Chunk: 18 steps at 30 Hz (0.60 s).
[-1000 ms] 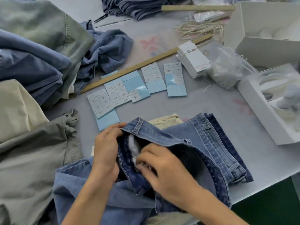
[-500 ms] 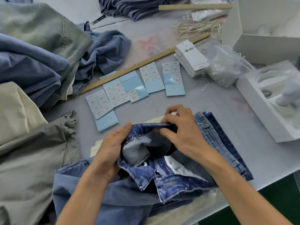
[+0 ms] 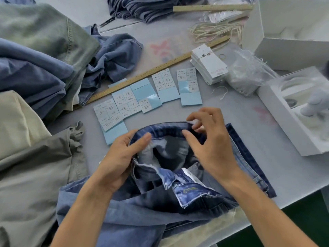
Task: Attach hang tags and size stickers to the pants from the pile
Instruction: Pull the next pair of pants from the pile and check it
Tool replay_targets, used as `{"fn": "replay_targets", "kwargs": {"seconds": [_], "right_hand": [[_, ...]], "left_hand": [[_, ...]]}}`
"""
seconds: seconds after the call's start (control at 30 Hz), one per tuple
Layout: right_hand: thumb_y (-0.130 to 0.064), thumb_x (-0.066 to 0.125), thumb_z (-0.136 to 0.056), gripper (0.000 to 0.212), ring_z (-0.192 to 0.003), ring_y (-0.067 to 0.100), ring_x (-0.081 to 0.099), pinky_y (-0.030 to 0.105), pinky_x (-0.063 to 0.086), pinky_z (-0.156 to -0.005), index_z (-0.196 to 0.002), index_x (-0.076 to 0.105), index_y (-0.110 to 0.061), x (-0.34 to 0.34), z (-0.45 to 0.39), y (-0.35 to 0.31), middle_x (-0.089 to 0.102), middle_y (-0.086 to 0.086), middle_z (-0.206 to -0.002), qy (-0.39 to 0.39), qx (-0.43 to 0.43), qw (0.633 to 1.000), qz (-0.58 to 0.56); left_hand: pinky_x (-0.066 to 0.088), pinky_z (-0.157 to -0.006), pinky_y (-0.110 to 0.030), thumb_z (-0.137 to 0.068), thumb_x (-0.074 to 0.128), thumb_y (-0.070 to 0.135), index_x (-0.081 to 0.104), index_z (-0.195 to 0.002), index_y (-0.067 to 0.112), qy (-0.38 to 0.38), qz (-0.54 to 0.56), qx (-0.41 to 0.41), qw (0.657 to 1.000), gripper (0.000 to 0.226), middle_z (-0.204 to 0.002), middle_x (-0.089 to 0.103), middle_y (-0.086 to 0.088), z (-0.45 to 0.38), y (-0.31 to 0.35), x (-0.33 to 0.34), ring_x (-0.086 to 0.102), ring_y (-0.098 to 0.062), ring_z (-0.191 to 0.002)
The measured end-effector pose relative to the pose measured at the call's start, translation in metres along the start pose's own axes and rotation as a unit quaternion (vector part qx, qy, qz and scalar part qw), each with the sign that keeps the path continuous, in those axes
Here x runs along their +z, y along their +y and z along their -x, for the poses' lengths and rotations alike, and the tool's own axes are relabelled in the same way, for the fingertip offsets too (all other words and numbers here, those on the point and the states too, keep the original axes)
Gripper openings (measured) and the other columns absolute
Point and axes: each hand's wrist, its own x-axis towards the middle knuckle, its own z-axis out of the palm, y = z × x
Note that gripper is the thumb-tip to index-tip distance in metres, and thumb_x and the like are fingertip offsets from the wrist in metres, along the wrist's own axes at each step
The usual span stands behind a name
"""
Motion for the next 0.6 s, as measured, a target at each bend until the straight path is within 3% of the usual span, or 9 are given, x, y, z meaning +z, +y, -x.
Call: {"fn": "replay_targets", "kwargs": {"seconds": [0.07, 0.13, 0.2, 0.27, 0.33, 0.43, 0.53, 0.6], "right_hand": [[-0.011, 0.074, -0.089, 0.018, -0.086, 0.006, 0.058, 0.018, 0.053, -0.082, -0.106, 0.066, -0.012, -0.003, 0.014, -0.006, 0.058, -0.002, -0.106, -0.051, -0.044, 0.998, -0.012], [-0.018, 0.068, -0.096, 0.019, -0.097, 0.006, 0.063, 0.023, 0.052, -0.088, -0.115, 0.070, -0.017, -0.005, 0.026, -0.016, 0.067, -0.008, -0.108, -0.215, -0.005, 0.975, -0.063], [-0.024, 0.058, -0.102, 0.023, -0.104, 0.005, 0.061, 0.025, 0.049, -0.093, -0.121, 0.071, -0.021, 0.000, 0.038, -0.024, 0.069, -0.008, -0.112, -0.353, -0.004, 0.934, -0.043], [-0.024, 0.051, -0.105, 0.027, -0.104, 0.010, 0.058, 0.031, 0.047, -0.092, -0.124, 0.070, -0.020, 0.007, 0.047, -0.028, 0.066, -0.005, -0.113, -0.369, -0.035, 0.929, 0.001], [-0.024, 0.048, -0.106, 0.030, -0.108, 0.014, 0.058, 0.035, 0.047, -0.095, -0.131, 0.065, -0.020, 0.009, 0.049, -0.031, 0.062, -0.005, -0.121, -0.344, -0.021, 0.939, 0.004], [-0.029, 0.044, -0.107, 0.048, -0.114, 0.015, 0.056, 0.038, 0.046, -0.099, -0.154, 0.036, -0.033, 0.009, 0.044, -0.027, 0.053, -0.011, -0.134, -0.336, 0.033, 0.941, -0.014], [-0.036, 0.046, -0.105, 0.069, -0.079, 0.010, 0.050, 0.037, 0.045, -0.077, -0.158, 0.002, -0.046, 0.012, 0.038, -0.020, 0.051, -0.020, -0.101, -0.338, 0.061, 0.939, -0.003], [-0.042, 0.047, -0.103, 0.076, -0.071, 0.006, 0.043, 0.035, 0.040, -0.069, -0.154, -0.008, -0.051, 0.015, 0.036, -0.019, 0.043, -0.024, -0.082, -0.330, 0.079, 0.941, 0.005]], "left_hand": [[0.062, -0.083, -0.039, -0.089, 0.068, 0.034, 0.073, -0.112, 0.002, 0.011, 0.052, -0.002, 0.999, 0.040, -0.115, 0.072, -0.025, 0.001, -0.005, -0.003, 0.073, -0.030, -0.097], [0.061, -0.085, -0.042, -0.088, 0.067, 0.036, 0.071, -0.108, -0.001, 0.043, 0.087, -0.008, 0.995, 0.043, -0.111, 0.073, -0.024, -0.001, -0.009, -0.005, 0.072, -0.030, -0.094], [0.063, -0.077, -0.033, -0.084, 0.067, 0.034, 0.078, -0.093, 0.010, 0.083, 0.113, -0.010, 0.990, 0.028, -0.099, 0.077, -0.013, -0.003, -0.013, -0.003, 0.074, -0.020, -0.085], [0.063, -0.075, -0.030, -0.083, 0.065, 0.034, 0.079, -0.089, 0.015, 0.109, 0.129, -0.016, 0.986, 0.024, -0.098, 0.077, -0.009, -0.004, -0.015, 0.000, 0.075, -0.016, -0.085], [0.063, -0.081, -0.036, -0.086, 0.063, 0.035, 0.075, -0.099, 0.013, 0.116, 0.144, -0.016, 0.983, 0.028, -0.104, 0.076, -0.012, -0.005, -0.015, 0.000, 0.074, -0.020, -0.089], [0.061, -0.086, -0.040, -0.089, 0.062, 0.034, 0.070, -0.105, 0.011, 0.123, 0.151, 0.000, 0.981, 0.029, -0.107, 0.074, -0.014, -0.003, -0.013, 0.000, 0.072, -0.024, -0.092], [0.062, -0.076, -0.032, -0.091, 0.060, 0.032, 0.068, -0.092, 0.016, 0.120, 0.131, 0.014, 0.984, 0.018, -0.094, 0.073, -0.006, -0.003, -0.014, 0.007, 0.070, -0.016, -0.081], [0.056, -0.075, -0.031, -0.093, 0.058, 0.032, 0.067, -0.083, 0.022, 0.112, 0.096, 0.028, 0.989, 0.018, -0.087, 0.069, -0.003, -0.002, -0.014, 0.012, 0.063, -0.014, -0.075]]}}
